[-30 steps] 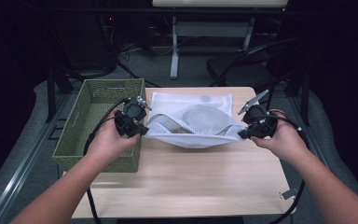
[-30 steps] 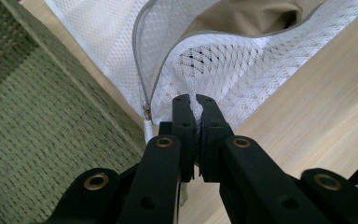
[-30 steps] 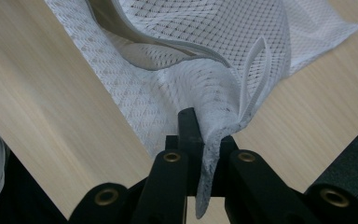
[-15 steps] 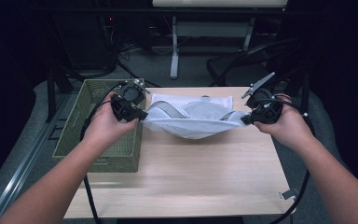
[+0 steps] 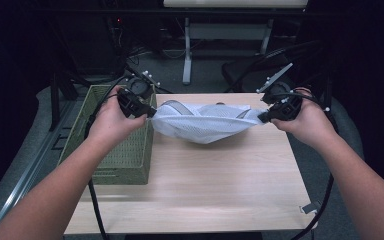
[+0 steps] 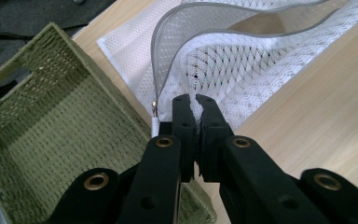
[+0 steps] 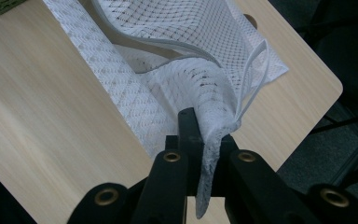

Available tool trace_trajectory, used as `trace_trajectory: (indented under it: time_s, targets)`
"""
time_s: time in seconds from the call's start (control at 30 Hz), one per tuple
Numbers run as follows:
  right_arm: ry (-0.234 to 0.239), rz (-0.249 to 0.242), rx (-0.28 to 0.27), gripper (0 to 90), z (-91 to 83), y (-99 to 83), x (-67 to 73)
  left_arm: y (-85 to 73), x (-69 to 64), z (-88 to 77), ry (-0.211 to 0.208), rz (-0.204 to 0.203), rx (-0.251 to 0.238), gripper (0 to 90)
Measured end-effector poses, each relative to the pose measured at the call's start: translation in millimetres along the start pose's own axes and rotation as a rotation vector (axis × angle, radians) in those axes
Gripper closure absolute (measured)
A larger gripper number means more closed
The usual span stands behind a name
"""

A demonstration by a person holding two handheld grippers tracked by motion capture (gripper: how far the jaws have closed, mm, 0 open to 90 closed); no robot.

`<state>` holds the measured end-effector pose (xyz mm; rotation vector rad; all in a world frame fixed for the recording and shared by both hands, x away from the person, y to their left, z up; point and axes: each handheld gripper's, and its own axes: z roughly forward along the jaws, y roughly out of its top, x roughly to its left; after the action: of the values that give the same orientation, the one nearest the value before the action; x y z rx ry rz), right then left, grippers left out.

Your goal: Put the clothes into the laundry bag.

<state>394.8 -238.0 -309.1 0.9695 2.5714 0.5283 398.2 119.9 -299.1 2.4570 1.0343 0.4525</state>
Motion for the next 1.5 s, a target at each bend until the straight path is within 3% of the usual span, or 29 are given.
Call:
trace_trajectory:
  time_s: [0.37,0.7,1.5]
  targets:
    - [-0.027,0.022,-0.018,88.4,-13.3,9.3,-14.8,16.3,4.6,-12.0,0.01,-0.004,-0.03,87.6]
    - [-0.061,0.014,-0.053,88.3,-33.8,16.3,-16.8,19.6,5.9,-25.5,0.02,-0.003,-0.054,87.6]
    - [-0.045,0.004,-0.034,88.3,-19.8,9.0,-7.0,-1.3,3.3,-9.8,-0.026,-0.024,-0.034,87.6]
